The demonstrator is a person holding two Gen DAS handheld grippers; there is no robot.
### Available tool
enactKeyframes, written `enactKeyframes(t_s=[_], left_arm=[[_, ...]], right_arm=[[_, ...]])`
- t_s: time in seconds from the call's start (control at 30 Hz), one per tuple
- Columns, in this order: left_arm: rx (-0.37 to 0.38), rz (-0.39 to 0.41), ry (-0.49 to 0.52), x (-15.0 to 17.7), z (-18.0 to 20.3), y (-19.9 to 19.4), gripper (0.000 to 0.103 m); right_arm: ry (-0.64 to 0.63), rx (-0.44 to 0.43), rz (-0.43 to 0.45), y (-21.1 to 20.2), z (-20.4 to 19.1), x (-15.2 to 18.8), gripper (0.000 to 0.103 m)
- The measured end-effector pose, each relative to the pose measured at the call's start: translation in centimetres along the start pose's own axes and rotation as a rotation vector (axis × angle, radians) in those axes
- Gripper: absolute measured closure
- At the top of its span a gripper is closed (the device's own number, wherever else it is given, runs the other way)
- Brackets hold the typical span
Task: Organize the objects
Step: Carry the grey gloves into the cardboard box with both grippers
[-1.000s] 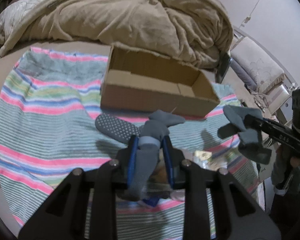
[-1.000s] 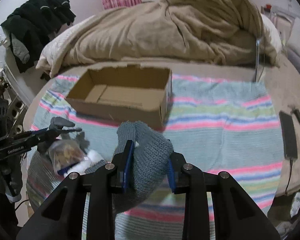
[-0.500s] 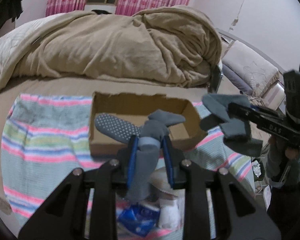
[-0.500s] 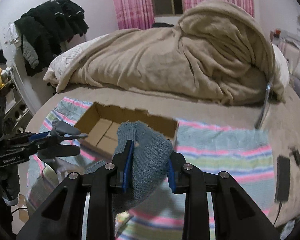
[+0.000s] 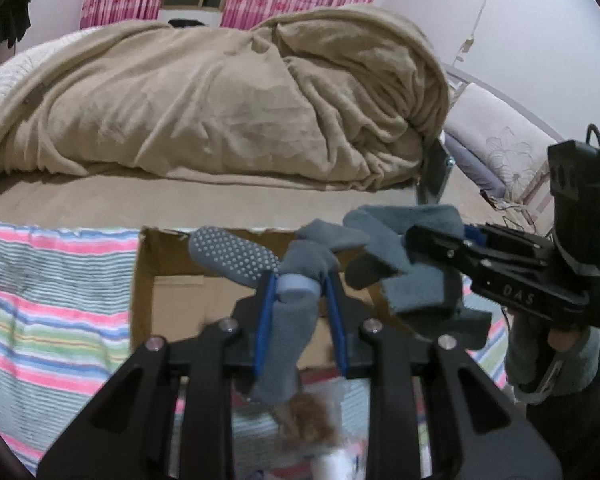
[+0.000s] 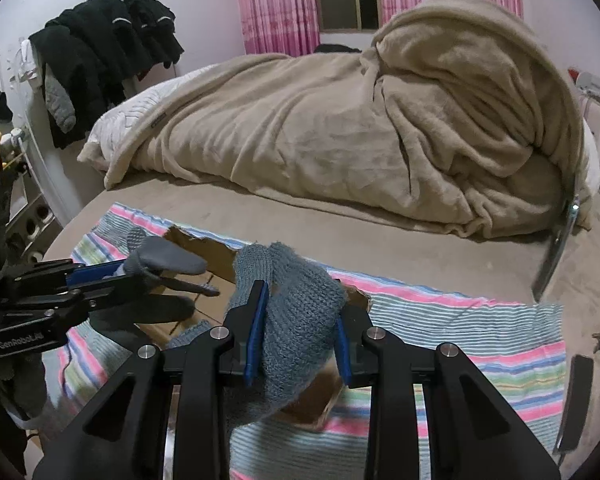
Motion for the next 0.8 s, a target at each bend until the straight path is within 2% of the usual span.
enactKeyframes(t_s=[0.33, 0.73, 0.8], left_arm=[[0.010, -0.105, -0.043, 1.6, 0.0, 6.7, 0.077], [0.031, -0.195, -0.050, 4.0, 1.5, 9.2, 0.072], [0.027, -0.201, -0.060, 4.0, 1.4, 9.0, 0.069]], right_arm=[[-0.024, 0.021, -0.049, 5.0, 0.6, 1.4, 0.072], [-0.049, 0.094, -0.070, 7.5, 2.3, 3.1, 0.071], [-0.047, 0.078, -0.072, 7.3, 2.1, 3.0, 0.066]])
Point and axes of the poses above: each gripper's, at about its wrist camera, not at the fingertips, and y roughly the way its jaws point, z to its right, x to its underside, the point moved 10 cm from there along y, roughly the way its jaws point, and after that the axes turned 5 degrees about -z, right-handed, at the moved point
